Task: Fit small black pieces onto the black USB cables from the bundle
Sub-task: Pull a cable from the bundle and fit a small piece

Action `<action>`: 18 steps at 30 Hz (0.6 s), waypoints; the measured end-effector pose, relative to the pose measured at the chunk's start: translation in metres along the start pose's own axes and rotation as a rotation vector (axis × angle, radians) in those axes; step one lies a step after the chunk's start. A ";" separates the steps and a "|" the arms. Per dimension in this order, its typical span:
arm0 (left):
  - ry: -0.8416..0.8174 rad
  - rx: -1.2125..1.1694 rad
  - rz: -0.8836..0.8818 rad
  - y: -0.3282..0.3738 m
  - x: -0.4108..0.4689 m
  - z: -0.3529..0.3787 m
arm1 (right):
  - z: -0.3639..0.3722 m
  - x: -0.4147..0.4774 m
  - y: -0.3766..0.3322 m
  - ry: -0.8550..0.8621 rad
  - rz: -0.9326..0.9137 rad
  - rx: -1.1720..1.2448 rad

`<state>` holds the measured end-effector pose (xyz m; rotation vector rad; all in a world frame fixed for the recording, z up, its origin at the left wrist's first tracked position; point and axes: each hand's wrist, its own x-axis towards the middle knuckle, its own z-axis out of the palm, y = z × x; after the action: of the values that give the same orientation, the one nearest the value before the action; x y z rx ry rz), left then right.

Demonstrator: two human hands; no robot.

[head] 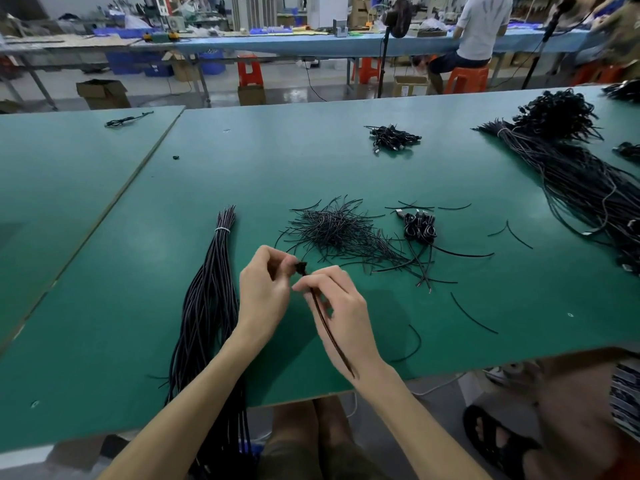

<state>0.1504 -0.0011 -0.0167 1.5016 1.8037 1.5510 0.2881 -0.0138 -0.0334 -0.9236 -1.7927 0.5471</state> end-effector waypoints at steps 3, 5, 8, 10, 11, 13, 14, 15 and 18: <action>0.020 -0.112 -0.068 -0.004 0.005 -0.004 | 0.000 0.002 0.002 -0.074 0.040 0.056; 0.017 -0.172 -0.086 -0.005 0.006 -0.006 | 0.000 0.002 0.002 -0.160 0.073 0.094; 0.007 -0.207 -0.063 -0.005 0.007 -0.006 | -0.001 0.004 0.002 -0.264 0.138 0.125; -0.029 -0.210 -0.029 -0.004 0.006 -0.006 | -0.001 0.007 0.002 -0.270 0.240 0.202; -0.053 -0.210 -0.010 -0.002 0.005 -0.006 | -0.001 0.008 0.002 -0.254 0.282 0.218; -0.102 -0.213 0.028 0.000 0.004 -0.007 | -0.001 0.009 0.002 -0.219 0.326 0.185; -0.122 -0.214 0.046 0.001 0.003 -0.007 | -0.001 0.009 0.002 -0.199 0.341 0.171; -0.142 -0.214 0.067 0.002 0.003 -0.008 | -0.001 0.009 0.003 -0.177 0.361 0.173; -0.193 -0.189 0.120 0.002 0.002 -0.009 | -0.002 0.010 0.003 -0.155 0.436 0.227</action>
<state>0.1433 -0.0046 -0.0108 1.6301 1.4434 1.5232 0.2892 -0.0040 -0.0292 -1.1420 -1.6224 1.1007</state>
